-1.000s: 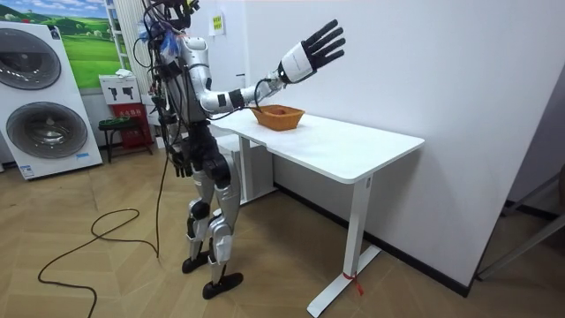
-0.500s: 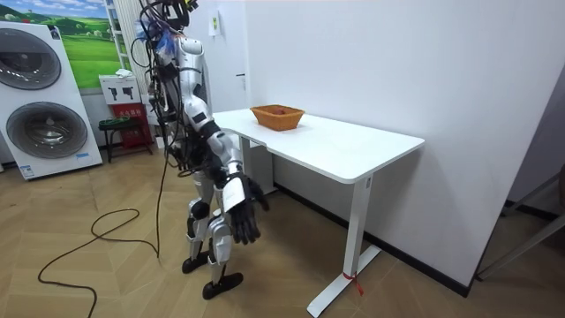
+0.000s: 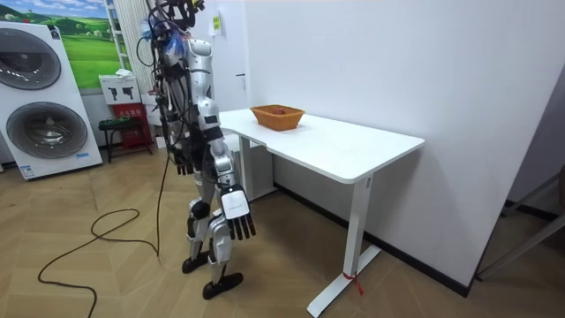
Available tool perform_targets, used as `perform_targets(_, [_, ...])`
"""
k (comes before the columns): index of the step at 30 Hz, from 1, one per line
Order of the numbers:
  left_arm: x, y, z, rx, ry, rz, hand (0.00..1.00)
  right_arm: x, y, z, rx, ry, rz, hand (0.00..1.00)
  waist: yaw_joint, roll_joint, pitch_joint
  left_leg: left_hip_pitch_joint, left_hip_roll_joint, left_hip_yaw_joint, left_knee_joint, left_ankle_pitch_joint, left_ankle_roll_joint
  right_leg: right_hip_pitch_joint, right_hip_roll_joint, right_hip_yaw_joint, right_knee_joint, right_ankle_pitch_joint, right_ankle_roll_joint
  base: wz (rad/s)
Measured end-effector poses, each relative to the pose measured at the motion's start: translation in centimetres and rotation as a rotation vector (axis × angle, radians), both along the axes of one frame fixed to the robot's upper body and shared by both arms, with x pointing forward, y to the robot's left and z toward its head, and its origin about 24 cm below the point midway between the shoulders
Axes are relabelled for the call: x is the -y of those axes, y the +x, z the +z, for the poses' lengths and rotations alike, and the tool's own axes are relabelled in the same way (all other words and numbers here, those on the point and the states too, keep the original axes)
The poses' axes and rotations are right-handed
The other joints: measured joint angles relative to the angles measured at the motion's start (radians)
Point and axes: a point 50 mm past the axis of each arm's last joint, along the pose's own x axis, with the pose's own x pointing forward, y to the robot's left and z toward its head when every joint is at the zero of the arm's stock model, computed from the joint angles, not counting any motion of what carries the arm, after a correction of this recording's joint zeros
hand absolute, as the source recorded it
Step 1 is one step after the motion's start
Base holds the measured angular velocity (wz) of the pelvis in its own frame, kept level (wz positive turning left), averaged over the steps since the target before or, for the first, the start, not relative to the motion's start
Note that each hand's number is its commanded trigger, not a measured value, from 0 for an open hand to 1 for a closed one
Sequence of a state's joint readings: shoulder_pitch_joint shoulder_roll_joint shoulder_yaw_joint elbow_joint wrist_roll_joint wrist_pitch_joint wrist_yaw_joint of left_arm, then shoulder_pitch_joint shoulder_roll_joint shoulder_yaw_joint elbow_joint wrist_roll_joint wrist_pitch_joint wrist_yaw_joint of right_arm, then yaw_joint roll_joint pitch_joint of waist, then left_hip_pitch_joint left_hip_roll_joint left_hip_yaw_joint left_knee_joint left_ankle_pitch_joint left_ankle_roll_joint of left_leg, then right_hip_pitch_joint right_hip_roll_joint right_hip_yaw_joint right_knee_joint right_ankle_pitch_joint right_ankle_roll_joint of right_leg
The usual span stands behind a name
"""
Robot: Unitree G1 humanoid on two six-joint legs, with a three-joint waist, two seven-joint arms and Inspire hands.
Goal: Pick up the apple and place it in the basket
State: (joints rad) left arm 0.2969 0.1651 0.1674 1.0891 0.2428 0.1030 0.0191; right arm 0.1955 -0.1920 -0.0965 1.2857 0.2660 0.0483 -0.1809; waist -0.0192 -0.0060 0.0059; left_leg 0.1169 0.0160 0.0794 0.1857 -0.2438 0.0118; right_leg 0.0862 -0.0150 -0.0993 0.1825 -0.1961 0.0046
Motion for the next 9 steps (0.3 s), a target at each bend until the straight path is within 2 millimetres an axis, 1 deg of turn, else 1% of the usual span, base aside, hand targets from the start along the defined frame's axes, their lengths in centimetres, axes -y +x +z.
perform_targets(1, [0.2,0.2,-0.1,-0.004,-0.006,-0.021,0.0,-0.5,0.1,-0.2,-0.009,0.034,0.049,0.0,-0.002,0.001,0.0003,0.0,0.0,0.001,0.0,0.0,0.0,0.0,0.0,0.0,0.0,0.0,0.0,0.03])
perform_targets(4, [0.7,0.0,-0.3,-0.023,-0.019,-0.037,0.0,-1.0,0.4,-0.4,-0.036,0.089,0.163,0.0,0.0,0.003,0.0001,0.001,-0.001,-0.001,0.001,0.0,0.0,0.003,0.0,0.001,0.0,-0.001,0.0,0.0])
perform_targets(5, [0.8,0.0,-0.3,-0.029,-0.02,-0.036,0.0,-1.1,0.4,-0.4,-0.046,0.098,0.181,0.0,0.0,0.002,-0.0001,0.002,-0.001,-0.003,0.001,0.0,0.0,0.005,0.0,0.002,0.0,-0.001,0.0,0.0])
perform_targets(7, [1.1,-0.5,-0.4,-0.059,-0.027,-0.028,0.0,-1.5,0.3,-0.5,-0.09,0.132,0.274,0.0,0.002,0.0,0.0022,0.018,-0.002,-0.003,0.0,0.0,0.0,0.02,-0.001,0.008,-0.004,-0.003,0.001,0.0])
perform_targets(9, [1.3,-0.5,-0.5,-0.076,-0.032,-0.033,0.0,-1.7,0.2,-0.6,-0.119,0.162,0.333,0.0,0.002,-0.001,0.0022,0.021,-0.003,-0.006,0.0,0.0,0.0,0.026,-0.002,0.008,-0.012,-0.004,0.001,0.0])
